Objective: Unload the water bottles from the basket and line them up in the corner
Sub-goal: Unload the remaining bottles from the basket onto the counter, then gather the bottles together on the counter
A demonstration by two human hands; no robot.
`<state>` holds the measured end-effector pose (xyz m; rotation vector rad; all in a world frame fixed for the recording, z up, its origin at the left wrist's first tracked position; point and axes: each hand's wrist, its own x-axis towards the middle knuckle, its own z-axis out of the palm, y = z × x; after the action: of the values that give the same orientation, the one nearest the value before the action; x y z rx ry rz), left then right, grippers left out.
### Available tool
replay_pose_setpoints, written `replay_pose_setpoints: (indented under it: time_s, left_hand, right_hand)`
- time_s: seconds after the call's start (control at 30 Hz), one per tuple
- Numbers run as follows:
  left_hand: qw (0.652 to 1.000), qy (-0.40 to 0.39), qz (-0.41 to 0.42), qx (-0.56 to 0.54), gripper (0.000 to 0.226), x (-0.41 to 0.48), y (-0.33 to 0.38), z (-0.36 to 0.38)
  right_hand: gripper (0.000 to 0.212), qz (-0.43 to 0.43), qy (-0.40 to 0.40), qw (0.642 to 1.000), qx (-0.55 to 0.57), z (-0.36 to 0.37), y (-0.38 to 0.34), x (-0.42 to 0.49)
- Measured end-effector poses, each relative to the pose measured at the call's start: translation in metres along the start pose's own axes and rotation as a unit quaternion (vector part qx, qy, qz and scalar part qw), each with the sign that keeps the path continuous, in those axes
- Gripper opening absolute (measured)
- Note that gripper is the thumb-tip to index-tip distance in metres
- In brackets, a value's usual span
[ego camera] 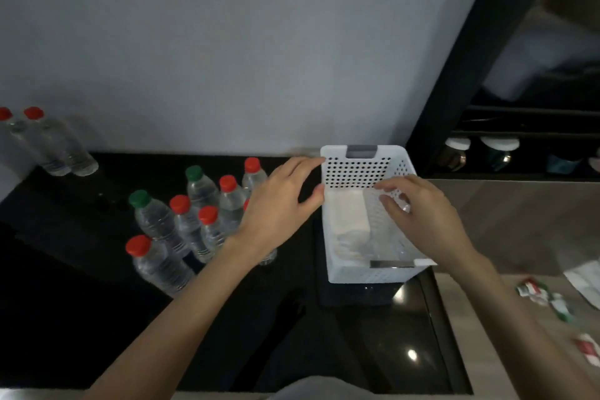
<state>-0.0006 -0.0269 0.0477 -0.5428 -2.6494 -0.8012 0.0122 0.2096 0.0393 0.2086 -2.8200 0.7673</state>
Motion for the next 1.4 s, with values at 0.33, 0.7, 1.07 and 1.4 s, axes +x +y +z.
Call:
replay_pose_setpoints:
  time_s: [0.33,0.7,1.07,1.4]
  left_hand:
    - [0.977,-0.195,0.06,-0.056,0.048,0.07,0.058,0.113]
    - [0.951,-0.274,0.113,0.088,0.035,0.097,0.066,0.171]
    - [0.98,-0.192,0.056,-0.012,0.018,0.068,0.038,0.162]
    - [0.995,0.025,-0.013,-0.097,0.014,0.079,0.04,0.077]
  right_hand:
    - [0.027,0.06,-0.059,0.992,-0.097,-0.009,0.076,-0.034]
    - [0.041,0.013,-0.116,0.989,-0.09,0.001,0.098,-0.025]
    - [0.023,0.049,-0.108,0.993,0.026,0.016,0.107,-0.018]
    - [0.021,-0.005,0.051,0.99,0.133,-0.019,0.056,0.014]
